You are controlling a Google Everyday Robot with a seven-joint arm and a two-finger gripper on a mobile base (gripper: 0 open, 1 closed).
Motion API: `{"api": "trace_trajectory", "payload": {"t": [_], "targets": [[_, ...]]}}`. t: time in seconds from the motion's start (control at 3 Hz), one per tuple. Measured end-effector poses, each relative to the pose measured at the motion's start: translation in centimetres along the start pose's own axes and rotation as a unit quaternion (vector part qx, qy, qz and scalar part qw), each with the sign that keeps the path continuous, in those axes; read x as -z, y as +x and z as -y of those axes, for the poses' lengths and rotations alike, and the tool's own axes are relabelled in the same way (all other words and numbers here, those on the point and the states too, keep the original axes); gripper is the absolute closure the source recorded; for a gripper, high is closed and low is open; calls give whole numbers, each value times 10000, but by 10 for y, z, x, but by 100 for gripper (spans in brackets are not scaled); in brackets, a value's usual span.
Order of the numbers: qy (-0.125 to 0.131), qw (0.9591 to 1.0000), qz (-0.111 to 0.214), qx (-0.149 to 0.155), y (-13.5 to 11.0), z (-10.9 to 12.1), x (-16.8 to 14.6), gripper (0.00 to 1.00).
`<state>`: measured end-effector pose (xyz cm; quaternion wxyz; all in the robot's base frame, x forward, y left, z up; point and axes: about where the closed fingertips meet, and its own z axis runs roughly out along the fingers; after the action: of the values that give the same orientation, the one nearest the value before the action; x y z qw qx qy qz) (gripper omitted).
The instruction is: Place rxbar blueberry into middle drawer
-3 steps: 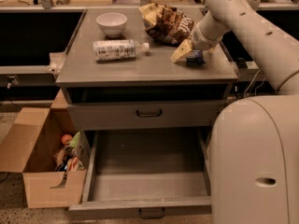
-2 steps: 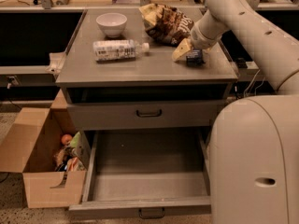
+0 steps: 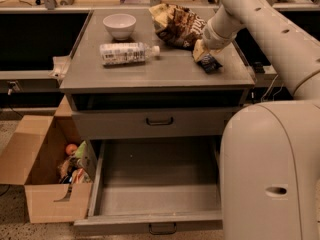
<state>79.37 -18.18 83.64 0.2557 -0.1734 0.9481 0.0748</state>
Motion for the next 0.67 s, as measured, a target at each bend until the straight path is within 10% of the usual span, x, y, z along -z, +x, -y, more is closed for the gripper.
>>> {"api": "trace_trajectory", "payload": {"t": [0.33, 0.67], "targets": [[-390, 9932, 997, 457, -8, -8, 66, 100], [-903, 9673, 2290, 609, -20, -11, 127, 100]]}}
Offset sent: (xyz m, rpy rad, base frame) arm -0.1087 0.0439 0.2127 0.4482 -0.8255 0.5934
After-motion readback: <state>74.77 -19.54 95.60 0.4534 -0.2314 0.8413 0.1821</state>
